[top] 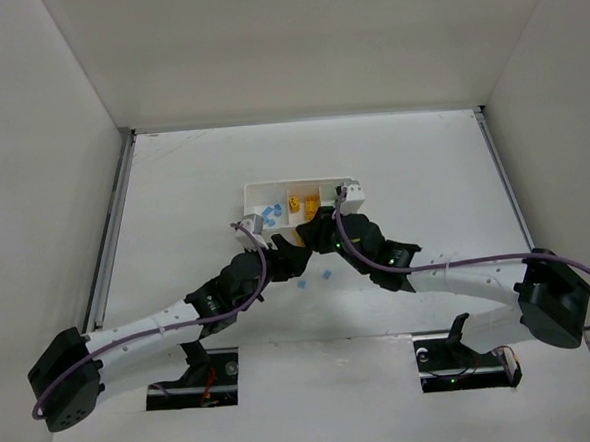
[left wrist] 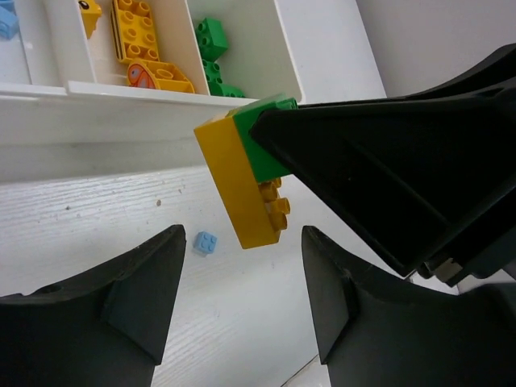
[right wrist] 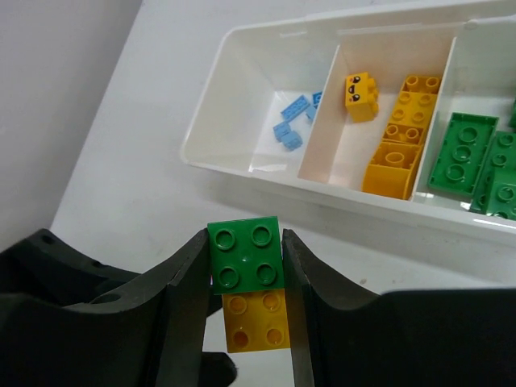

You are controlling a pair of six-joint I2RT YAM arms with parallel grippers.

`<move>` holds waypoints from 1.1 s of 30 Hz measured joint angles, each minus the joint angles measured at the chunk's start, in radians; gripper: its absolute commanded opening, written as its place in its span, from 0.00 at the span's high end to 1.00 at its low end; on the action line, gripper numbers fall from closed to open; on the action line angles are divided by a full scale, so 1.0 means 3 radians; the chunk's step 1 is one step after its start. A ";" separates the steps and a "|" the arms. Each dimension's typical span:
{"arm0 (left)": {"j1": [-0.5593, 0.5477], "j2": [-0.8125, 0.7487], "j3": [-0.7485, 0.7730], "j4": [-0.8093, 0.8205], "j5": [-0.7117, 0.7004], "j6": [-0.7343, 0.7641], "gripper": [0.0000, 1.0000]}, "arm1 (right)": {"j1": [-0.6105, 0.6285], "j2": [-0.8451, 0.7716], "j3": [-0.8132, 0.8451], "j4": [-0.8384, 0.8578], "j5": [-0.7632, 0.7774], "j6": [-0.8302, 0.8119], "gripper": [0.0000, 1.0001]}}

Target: Sort the legos into containers by color

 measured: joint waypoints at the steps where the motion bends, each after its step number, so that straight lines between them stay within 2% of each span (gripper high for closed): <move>1: -0.0009 0.0025 0.0000 0.0020 0.0000 0.0001 0.45 | 0.0000 0.0000 0.0000 0.0017 -0.0018 0.0031 0.72; 4: -0.0011 0.0058 0.0001 0.0100 -0.0009 0.0013 0.49 | -0.0001 0.0000 0.0000 0.0080 -0.0103 0.0118 0.72; 9: -0.0010 0.0128 0.0001 0.0256 -0.0031 0.0041 0.74 | -0.0008 0.0000 -0.0001 0.0203 -0.0235 0.0256 0.72; 12: -0.0009 0.0142 0.0001 0.0263 -0.0071 0.0046 0.81 | -0.0052 -0.0024 -0.0025 0.0243 -0.0251 0.0304 0.72; 17: -0.0015 0.0122 0.0001 0.0270 -0.0064 0.0103 0.85 | -0.0248 -0.0209 -0.0163 0.0291 -0.0383 0.0356 0.72; 23: 0.0098 -0.0144 -0.0019 0.0111 -0.0071 0.0126 0.85 | -0.0727 -0.0571 -0.0369 0.0305 -0.0626 0.0379 0.72; 29: 0.0164 -0.0268 -0.0019 -0.0027 -0.0090 0.0167 0.85 | -0.0971 -0.0481 -0.0395 0.0286 -0.0591 0.0251 0.71; 32: 0.0163 -0.0215 -0.0010 -0.0075 -0.0089 0.0201 0.85 | -0.0984 -0.0258 -0.0342 0.0238 -0.0509 0.0128 0.63; 33: 0.0161 -0.0186 0.0004 -0.0094 -0.0090 0.0214 0.85 | -0.0985 -0.0165 -0.0306 0.0215 -0.0482 0.0086 0.54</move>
